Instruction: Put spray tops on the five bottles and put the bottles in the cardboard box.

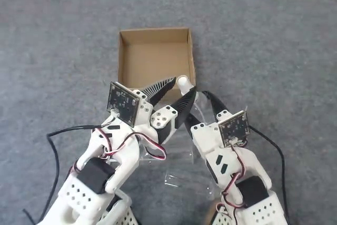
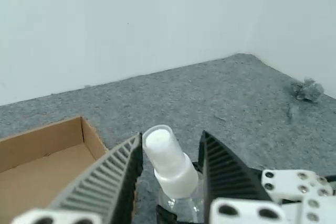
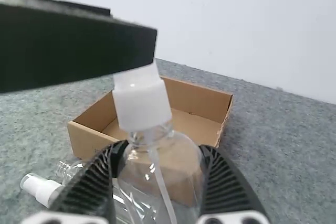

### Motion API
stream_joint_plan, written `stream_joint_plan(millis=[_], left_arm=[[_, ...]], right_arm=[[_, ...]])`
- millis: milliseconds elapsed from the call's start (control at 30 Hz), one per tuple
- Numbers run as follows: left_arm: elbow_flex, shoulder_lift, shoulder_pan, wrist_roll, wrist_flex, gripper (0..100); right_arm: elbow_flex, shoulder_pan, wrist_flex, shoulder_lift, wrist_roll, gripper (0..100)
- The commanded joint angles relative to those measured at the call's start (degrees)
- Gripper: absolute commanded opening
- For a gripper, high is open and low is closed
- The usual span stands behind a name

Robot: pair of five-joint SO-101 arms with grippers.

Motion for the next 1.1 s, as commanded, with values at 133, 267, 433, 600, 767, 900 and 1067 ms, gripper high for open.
stream_joint_plan(millis=[133, 267, 433, 600, 767, 900, 1067], left_arm=[[3.47, -0.79, 0.18, -0.79, -4.31, 16], [3.82, -0.79, 0.18, -0.79, -4.4, 16], [3.91, -0.79, 2.55, -1.41, -3.96, 16], [3.65, -1.05, 7.38, -5.98, -1.32, 16], [3.38, -1.32, 8.62, -7.38, 0.0, 16], [2.59, -1.41, 8.26, -7.38, 0.44, 16], [-1.71, -1.41, 8.26, -7.3, 6.51, 16]], right_arm=[[-1.49, 0.75, -0.04, -1.36, 0.97, 0.6], [-1.85, 0.75, -0.04, -1.36, 0.88, 0.6], [-2.02, 0.75, -0.04, -1.36, 0.97, 0.6], [-1.76, 1.71, -0.04, -1.36, 0.88, 0.6], [-1.49, 3.12, -1.36, -1.36, 0.79, 0.6], [-1.49, 3.21, -1.36, -1.36, 0.79, 0.6], [-1.49, 3.21, -1.45, -1.36, 0.7, 0.6]])
